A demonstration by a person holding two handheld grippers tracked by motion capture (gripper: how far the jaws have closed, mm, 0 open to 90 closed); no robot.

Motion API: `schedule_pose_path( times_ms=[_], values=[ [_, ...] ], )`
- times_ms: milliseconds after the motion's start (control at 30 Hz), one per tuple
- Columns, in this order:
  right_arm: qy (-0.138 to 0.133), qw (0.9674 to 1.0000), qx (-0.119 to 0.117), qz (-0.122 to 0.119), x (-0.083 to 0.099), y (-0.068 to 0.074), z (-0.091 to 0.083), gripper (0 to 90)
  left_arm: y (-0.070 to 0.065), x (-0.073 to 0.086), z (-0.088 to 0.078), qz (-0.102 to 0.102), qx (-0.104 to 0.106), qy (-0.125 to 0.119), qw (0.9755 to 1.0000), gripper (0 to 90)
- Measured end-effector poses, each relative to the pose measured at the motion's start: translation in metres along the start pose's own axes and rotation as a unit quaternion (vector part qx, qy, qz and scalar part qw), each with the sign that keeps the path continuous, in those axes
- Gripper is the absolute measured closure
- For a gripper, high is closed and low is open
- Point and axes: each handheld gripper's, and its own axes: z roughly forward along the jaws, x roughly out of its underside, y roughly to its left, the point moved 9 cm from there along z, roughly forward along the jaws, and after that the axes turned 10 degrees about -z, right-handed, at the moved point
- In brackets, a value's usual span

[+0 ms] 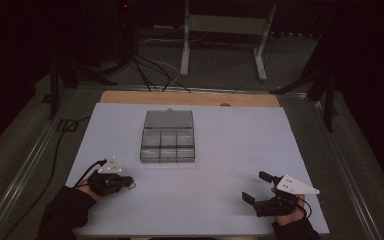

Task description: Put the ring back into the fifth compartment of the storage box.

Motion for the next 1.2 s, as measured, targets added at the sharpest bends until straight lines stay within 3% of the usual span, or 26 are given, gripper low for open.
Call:
schedule_pose_path(
  times_ms=[233,400,733,1200],
  values=[
    [0.002,1.0,0.0,-0.001,0.001,0.0,0.0,0.0,-0.002,-0.001,0.0,0.017,-0.013,0.008,0.9997,89.6],
    [0.001,1.0,0.001,0.0,0.001,0.0,-0.001,0.0,-0.003,-0.001,0.0,0.016,-0.019,0.008,0.9997,89.8],
    [0.0,1.0,0.002,0.0,0.0,-0.001,-0.001,0.0,-0.006,-0.005,-0.005,0.009,-0.003,-0.001,1.0,89.8],
    [-0.001,1.0,0.003,0.004,0.0,-0.001,-0.001,0.0,-0.008,-0.012,-0.014,0.005,0.0,-0.016,0.9999,89.8]
  ],
)
